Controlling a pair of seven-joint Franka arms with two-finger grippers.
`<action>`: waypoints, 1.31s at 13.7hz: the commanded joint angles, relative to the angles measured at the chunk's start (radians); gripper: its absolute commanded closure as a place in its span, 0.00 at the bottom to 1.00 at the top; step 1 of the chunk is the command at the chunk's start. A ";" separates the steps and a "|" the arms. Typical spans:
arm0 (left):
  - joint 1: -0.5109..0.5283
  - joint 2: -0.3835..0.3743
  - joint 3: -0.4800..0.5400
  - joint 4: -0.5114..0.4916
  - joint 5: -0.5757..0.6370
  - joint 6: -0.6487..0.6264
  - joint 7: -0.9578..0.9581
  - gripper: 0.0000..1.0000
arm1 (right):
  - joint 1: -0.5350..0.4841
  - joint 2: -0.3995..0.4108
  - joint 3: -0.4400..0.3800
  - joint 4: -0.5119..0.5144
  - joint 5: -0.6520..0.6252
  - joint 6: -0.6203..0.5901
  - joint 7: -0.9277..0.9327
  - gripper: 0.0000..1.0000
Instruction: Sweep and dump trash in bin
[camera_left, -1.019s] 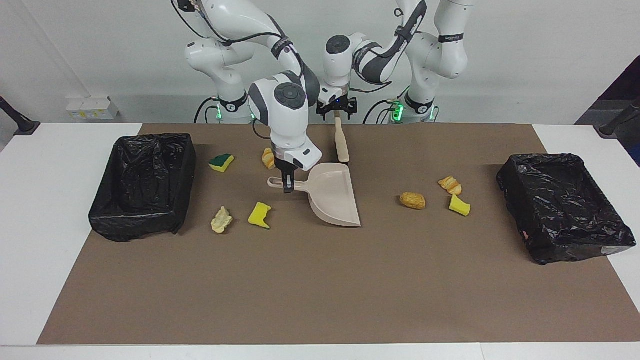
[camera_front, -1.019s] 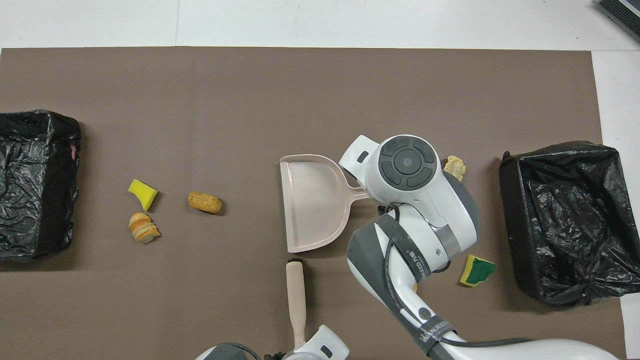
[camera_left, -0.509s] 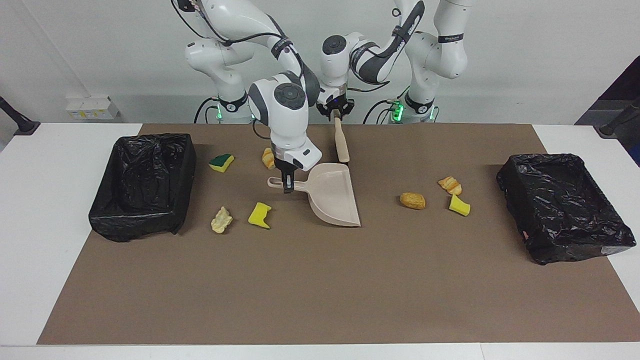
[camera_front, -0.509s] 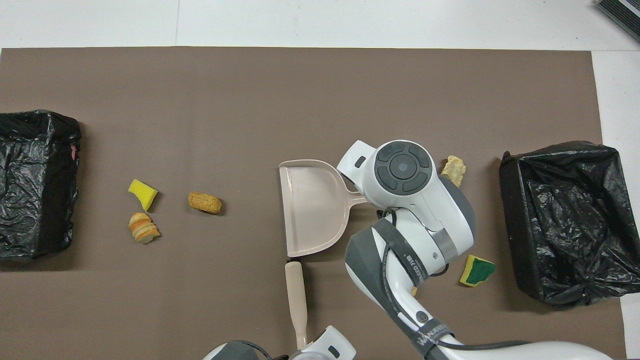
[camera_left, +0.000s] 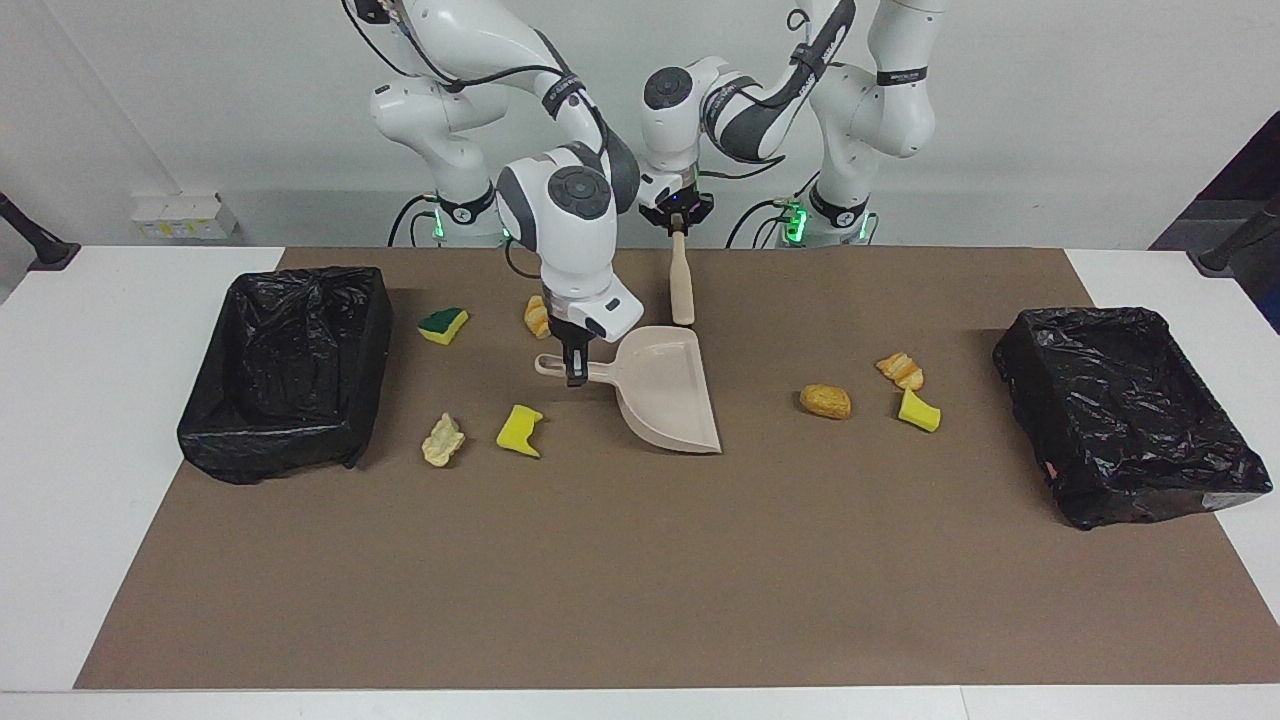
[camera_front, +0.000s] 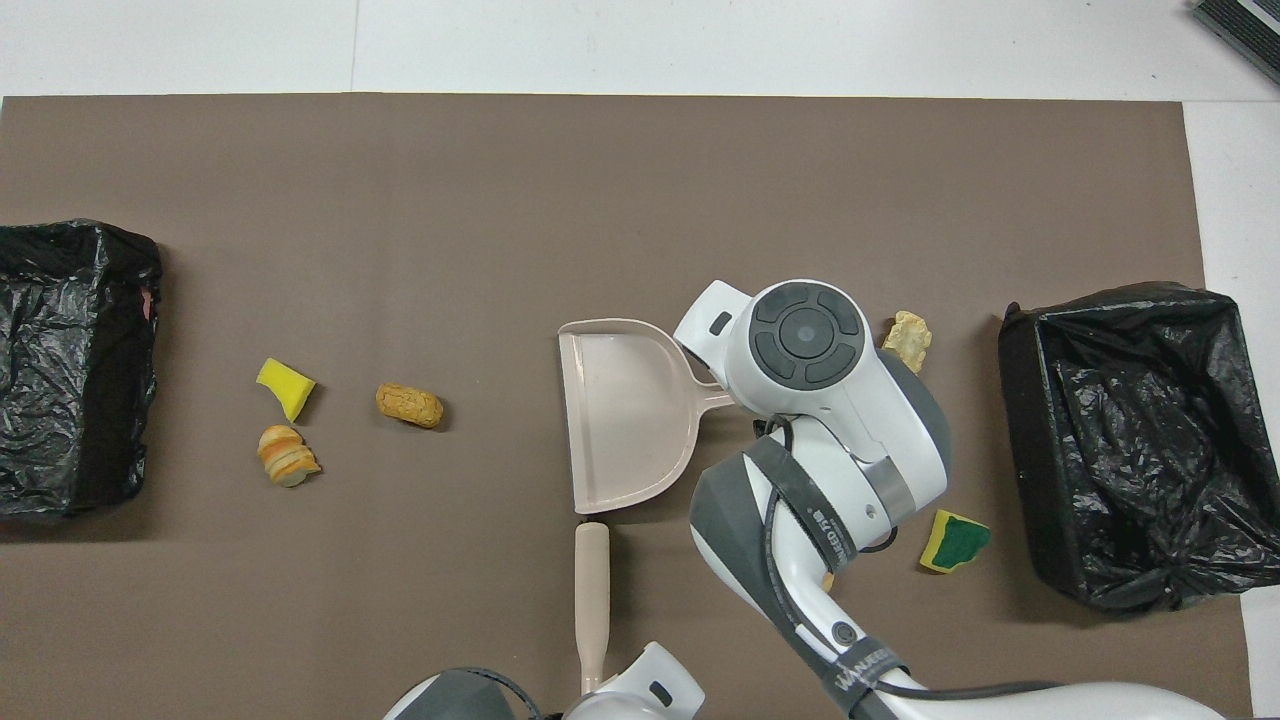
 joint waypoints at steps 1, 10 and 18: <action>0.066 -0.106 -0.003 0.029 -0.012 -0.196 0.060 1.00 | -0.011 -0.020 0.005 -0.011 0.008 -0.001 -0.014 1.00; 0.567 -0.248 0.014 0.058 0.106 -0.432 0.439 1.00 | -0.017 0.010 0.005 0.000 0.089 0.027 -0.019 1.00; 1.020 -0.044 0.016 0.209 0.203 -0.211 0.815 1.00 | 0.012 0.086 0.005 0.018 0.075 0.108 0.055 1.00</action>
